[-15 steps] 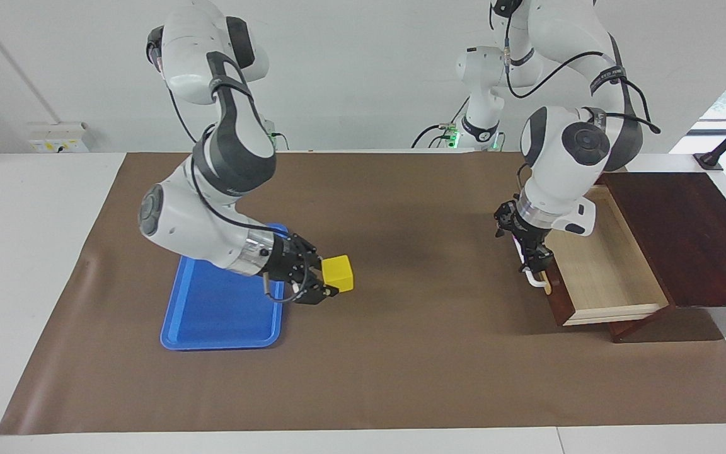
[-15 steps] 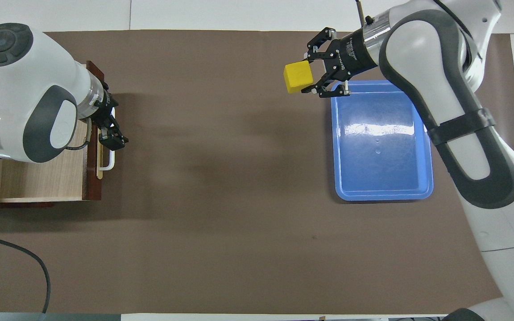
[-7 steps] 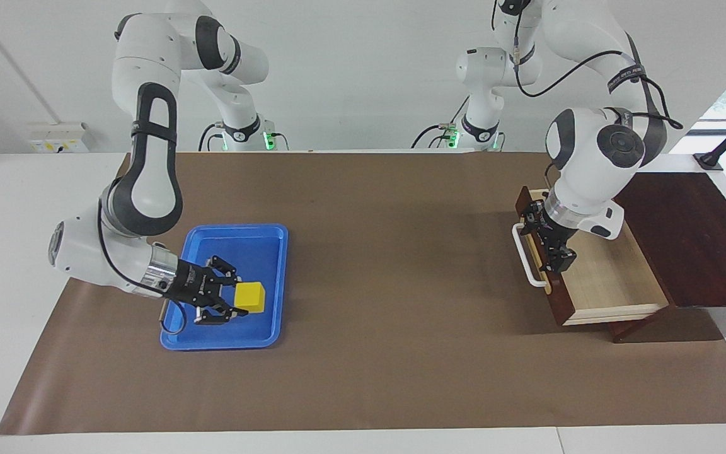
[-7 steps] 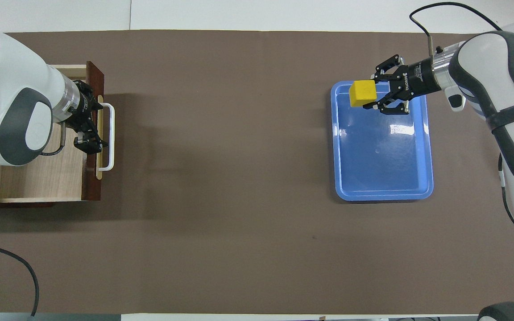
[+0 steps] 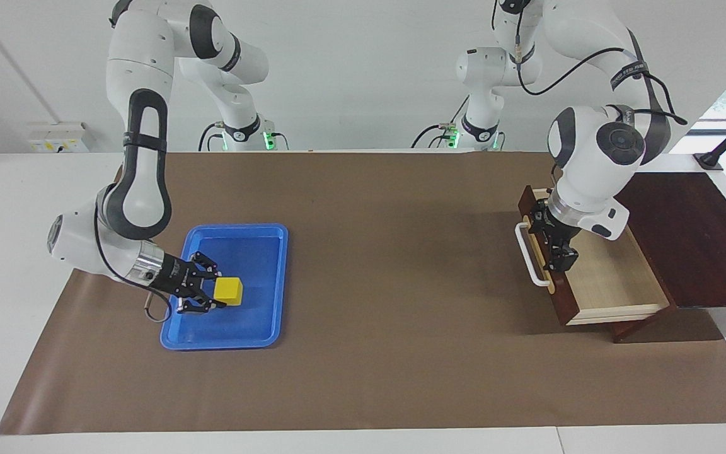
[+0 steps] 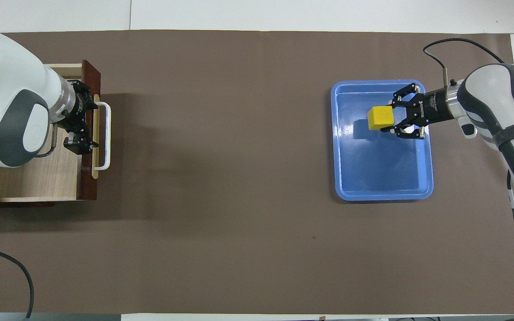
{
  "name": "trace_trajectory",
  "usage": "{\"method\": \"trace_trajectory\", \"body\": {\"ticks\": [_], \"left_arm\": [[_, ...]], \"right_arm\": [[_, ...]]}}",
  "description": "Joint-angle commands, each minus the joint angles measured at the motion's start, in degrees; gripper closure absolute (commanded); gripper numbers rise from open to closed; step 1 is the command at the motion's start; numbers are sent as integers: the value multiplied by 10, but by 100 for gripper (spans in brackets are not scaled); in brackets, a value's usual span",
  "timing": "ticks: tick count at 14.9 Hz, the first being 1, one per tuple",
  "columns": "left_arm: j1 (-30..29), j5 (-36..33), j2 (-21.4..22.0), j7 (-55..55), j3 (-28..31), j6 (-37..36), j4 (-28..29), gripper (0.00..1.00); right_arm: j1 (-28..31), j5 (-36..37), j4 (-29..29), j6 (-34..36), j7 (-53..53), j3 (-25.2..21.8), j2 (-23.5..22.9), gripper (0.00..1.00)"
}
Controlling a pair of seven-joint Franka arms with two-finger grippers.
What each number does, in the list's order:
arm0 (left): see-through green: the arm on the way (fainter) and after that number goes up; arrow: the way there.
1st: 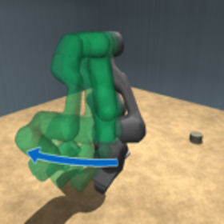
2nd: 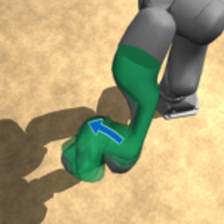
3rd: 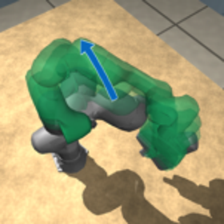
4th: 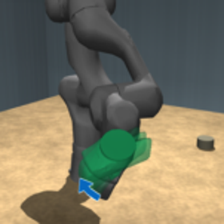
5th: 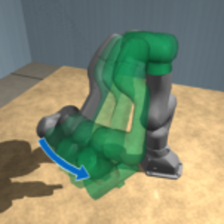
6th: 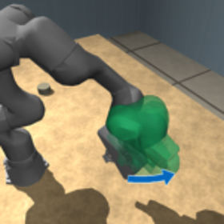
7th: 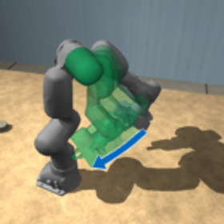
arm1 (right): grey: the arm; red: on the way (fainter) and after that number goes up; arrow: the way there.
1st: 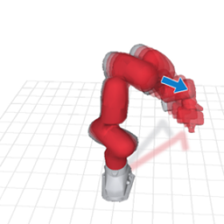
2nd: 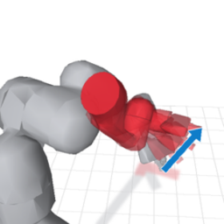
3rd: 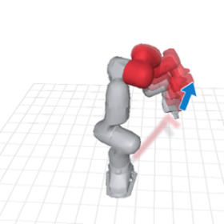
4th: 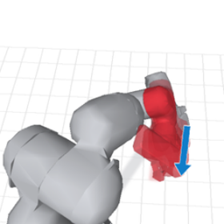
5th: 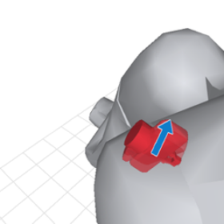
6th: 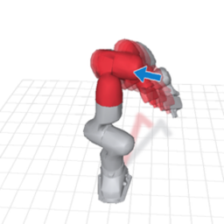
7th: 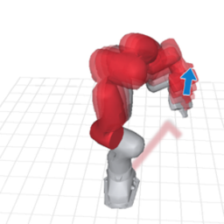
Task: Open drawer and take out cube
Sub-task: 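Carry the cube over the blue tray with the right gripper, then lower the cube into the tray and open the right gripper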
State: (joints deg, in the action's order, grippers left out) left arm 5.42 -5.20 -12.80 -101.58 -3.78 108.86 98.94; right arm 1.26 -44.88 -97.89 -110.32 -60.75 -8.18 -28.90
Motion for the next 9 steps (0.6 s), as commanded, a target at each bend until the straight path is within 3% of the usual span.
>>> {"method": "trace_trajectory", "body": {"ticks": [1,9], "left_arm": [[-30,-45,7,28,4,-20,-6,0],[-113,-46,8,148,3,1,-1,0]], "right_arm": [[13,-18,-68,-13,49,3,38,100],[11,-22,-111,-51,71,4,49,100]]}}
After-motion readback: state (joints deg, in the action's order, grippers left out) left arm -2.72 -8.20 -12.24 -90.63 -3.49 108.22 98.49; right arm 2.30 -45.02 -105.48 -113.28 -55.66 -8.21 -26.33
